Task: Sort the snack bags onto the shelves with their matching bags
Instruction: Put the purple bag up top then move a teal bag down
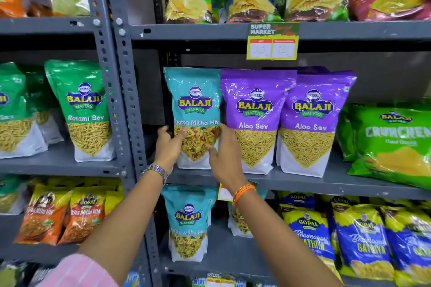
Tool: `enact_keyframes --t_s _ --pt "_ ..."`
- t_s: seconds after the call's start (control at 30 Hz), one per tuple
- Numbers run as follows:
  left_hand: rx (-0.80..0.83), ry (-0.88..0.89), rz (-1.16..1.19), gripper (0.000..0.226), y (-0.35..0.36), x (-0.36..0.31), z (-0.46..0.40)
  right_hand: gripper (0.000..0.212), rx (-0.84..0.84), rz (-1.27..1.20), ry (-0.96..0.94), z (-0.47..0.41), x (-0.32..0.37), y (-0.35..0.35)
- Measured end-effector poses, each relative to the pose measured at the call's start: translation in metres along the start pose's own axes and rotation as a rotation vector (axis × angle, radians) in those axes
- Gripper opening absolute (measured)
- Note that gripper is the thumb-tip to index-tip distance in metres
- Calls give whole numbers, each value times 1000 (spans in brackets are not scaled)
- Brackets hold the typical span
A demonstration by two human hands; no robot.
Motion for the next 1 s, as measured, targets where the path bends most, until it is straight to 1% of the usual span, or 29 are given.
enact_keyframes --t_s 0.03,0.07,0.1,0.17,0.23,0.37,0.47,0.5,0.57,0.67,0.77,0.87,0.93,1.0 --pt "68 -36 37 97 0 4 -5 67 11 11 14 1 -2 9" --pt "128 -53 61 99 -1 6 -8 70 21 18 34 0 -3 18" --pt "186 -53 73 93 -1 6 -9 72 26 26 61 -1 -4 24" --pt "288 -23 95 75 -2 3 -9 73 13 42 89 -6 -6 34" --pt "335 4 107 69 -3 4 -13 73 -6 39 109 -11 -10 43" --pt "287 97 51 61 -11 7 -14 70 -22 -43 163 -21 -20 50" --pt "258 141 26 48 -18 8 -6 64 12 -127 123 -26 -25 51" --pt "244 149 19 46 -21 9 -4 64 42 -162 121 -27 -27 50" --pt "214 178 1 47 -28 9 1 60 138 -296 179 -30 -32 46" --pt "179 211 -45 60 -37 7 9 50 320 -601 314 -34 -36 37" --pt "164 252 -101 54 -42 -1 19 49 343 -646 287 -37 -34 30" --pt "143 275 -122 65 -48 -8 32 41 296 -647 271 -35 -27 25" --pt "143 270 -106 73 -53 -11 42 41 290 -651 255 -29 -18 17" --pt "161 264 -77 63 -58 -15 59 44 291 -655 245 -20 -6 6"
Point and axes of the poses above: each hand's wrist, its own z-axis away from the middle knuckle, its own y-axis out of the palm, x = y × z, the point moved 3 cm from there along -z, towards the middle knuckle, and after that the axes turned 2 degrees about -y, right-handed, at the moved point
